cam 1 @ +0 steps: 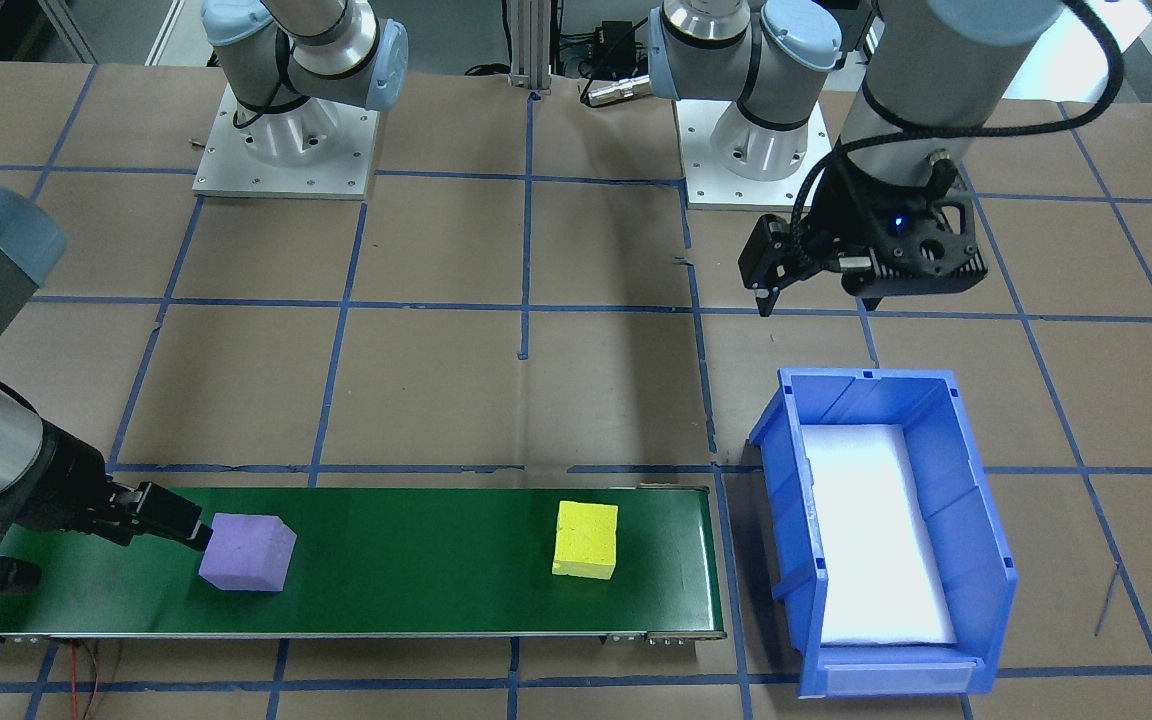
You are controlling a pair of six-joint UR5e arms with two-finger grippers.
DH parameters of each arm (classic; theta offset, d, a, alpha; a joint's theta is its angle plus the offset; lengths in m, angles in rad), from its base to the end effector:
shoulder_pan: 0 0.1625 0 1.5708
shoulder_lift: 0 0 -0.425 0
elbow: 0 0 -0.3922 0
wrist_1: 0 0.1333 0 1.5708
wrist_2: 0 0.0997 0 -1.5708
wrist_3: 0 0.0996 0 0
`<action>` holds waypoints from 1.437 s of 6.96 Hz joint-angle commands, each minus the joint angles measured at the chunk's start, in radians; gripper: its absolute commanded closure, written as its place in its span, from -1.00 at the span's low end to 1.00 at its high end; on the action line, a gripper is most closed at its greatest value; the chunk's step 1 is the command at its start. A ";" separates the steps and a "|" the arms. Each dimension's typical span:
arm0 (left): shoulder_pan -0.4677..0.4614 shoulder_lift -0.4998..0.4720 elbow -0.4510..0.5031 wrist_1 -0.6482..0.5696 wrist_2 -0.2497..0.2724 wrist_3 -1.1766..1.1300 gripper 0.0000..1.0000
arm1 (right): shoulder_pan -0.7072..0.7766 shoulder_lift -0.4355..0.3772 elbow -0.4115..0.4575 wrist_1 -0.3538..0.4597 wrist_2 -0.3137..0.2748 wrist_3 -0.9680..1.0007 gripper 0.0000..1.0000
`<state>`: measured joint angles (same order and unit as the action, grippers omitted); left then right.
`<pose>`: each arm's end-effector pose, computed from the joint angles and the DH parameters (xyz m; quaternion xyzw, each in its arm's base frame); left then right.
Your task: Move block left to right into plate
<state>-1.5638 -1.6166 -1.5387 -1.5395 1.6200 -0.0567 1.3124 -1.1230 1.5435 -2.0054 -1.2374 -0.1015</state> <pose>-0.1248 -0.5139 0.4840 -0.0321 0.9991 -0.0094 0.0244 -0.0039 -0.6641 0.2928 0.0761 0.9832 -0.0365 0.1620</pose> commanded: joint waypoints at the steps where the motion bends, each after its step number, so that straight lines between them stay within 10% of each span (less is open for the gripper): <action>1: 0.014 0.032 -0.014 -0.039 0.017 0.008 -1.00 | -0.002 0.017 -0.009 -0.013 0.073 -0.012 -0.99; 7: 0.002 0.066 -0.005 -0.041 0.017 0.001 -1.00 | -0.005 0.035 0.043 -0.030 0.008 -0.130 -0.83; 10: 0.011 0.067 -0.006 -0.018 0.018 0.000 -1.00 | -0.015 0.028 0.023 -0.029 -0.062 -0.118 0.36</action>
<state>-1.5529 -1.5504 -1.5436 -1.5653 1.6381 -0.0546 1.3047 -1.0904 1.5762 -2.0339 -1.2663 -0.2246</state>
